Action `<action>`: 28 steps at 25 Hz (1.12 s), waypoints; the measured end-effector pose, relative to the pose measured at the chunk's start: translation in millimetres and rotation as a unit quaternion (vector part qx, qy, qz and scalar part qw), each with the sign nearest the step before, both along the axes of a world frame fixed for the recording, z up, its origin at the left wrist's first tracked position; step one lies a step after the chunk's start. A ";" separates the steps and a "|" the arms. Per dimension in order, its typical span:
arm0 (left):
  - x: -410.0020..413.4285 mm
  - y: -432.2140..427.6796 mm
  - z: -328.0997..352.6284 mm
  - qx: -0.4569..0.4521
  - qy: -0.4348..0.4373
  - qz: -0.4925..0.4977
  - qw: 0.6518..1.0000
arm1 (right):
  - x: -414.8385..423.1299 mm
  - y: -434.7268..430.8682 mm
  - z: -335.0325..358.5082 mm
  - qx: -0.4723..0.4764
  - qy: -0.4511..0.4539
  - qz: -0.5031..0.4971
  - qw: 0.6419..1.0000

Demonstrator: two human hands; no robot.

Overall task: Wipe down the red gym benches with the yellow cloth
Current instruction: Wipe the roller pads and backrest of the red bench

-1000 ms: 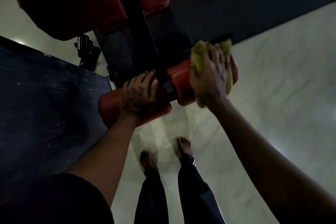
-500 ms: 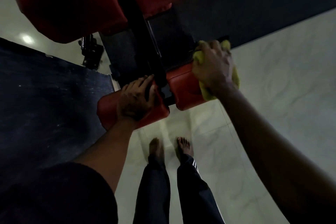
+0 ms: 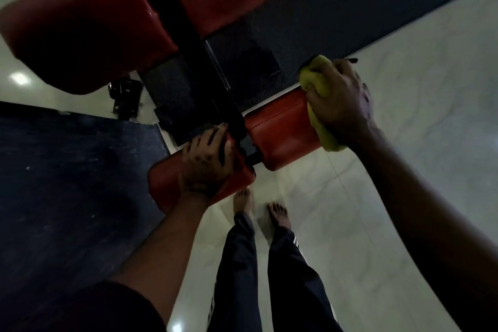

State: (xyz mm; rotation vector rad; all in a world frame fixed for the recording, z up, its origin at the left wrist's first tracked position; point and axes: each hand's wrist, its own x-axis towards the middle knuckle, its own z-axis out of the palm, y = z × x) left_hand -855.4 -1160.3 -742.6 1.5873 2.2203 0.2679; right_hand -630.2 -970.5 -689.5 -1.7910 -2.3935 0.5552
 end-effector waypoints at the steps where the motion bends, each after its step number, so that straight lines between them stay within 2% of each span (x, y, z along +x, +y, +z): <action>1: -1.1 -0.4 -0.3 -0.006 0.002 -0.005 1.000 | -3.4 -4.6 -5.7 0.010 -0.005 -0.028 1.000; 4: -3.1 5.1 8.0 -0.031 -0.029 -0.037 0.998 | -29.8 -32.3 -22.0 0.051 -0.033 -0.095 0.994; 7: 14.9 40.4 22.2 -0.020 -0.145 -0.121 0.982 | -28.2 -63.1 -28.4 0.072 0.014 -0.154 0.985; 8: 21.5 53.5 22.8 -0.024 -0.157 -0.155 0.975 | -23.3 -78.6 -30.7 0.078 0.031 -0.167 0.982; 12: 29.7 64.8 9.3 -0.032 -0.092 -0.193 0.976 | -6.7 -122.0 -47.5 0.091 0.123 -0.214 0.965; 15: 27.8 62.0 6.1 -0.037 -0.100 -0.185 0.977 | -2.1 -93.3 -45.2 0.067 0.195 -0.277 0.938; 19: 31.7 65.6 10.3 -0.034 -0.092 -0.172 0.980 | 8.4 -46.5 -29.1 0.033 0.232 -0.316 0.920; 21: 31.8 63.8 12.8 -0.044 -0.096 -0.173 0.979 | 9.3 -68.2 -30.2 0.018 0.287 -0.356 0.889; 25: 30.4 65.6 13.0 -0.052 -0.102 -0.168 0.979 | -27.8 -133.3 -48.4 -0.013 0.374 -0.510 0.774; 28: 29.4 66.0 9.4 -0.036 -0.100 -0.165 0.980 | -50.6 -156.3 -59.9 -0.055 0.410 -0.562 0.716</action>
